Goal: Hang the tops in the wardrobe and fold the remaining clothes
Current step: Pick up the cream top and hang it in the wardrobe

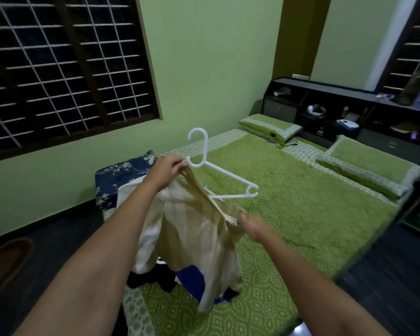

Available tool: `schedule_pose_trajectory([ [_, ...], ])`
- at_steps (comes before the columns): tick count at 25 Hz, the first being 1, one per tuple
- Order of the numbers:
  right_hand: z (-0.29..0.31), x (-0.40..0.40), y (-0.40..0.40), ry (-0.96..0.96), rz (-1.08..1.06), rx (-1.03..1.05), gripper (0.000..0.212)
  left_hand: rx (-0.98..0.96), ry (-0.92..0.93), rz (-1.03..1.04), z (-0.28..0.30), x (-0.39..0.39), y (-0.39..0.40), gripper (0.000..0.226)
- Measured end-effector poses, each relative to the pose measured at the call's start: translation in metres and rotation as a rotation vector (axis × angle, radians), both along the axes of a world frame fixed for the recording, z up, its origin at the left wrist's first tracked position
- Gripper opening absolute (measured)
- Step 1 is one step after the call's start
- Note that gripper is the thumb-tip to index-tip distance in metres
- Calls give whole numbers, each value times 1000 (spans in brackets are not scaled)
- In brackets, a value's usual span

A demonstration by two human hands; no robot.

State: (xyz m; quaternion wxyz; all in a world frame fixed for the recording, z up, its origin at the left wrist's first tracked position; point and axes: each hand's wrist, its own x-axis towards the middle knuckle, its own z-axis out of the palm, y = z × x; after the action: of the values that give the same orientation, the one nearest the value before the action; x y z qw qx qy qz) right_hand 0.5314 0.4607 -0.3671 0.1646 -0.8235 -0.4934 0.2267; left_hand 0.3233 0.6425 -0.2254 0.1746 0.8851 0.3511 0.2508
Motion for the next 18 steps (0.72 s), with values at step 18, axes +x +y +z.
schedule_pose_trajectory([
  [18, 53, 160, -149, -418, -746, 175, 13, 106, -140, -335, -55, 177, -86, 13],
])
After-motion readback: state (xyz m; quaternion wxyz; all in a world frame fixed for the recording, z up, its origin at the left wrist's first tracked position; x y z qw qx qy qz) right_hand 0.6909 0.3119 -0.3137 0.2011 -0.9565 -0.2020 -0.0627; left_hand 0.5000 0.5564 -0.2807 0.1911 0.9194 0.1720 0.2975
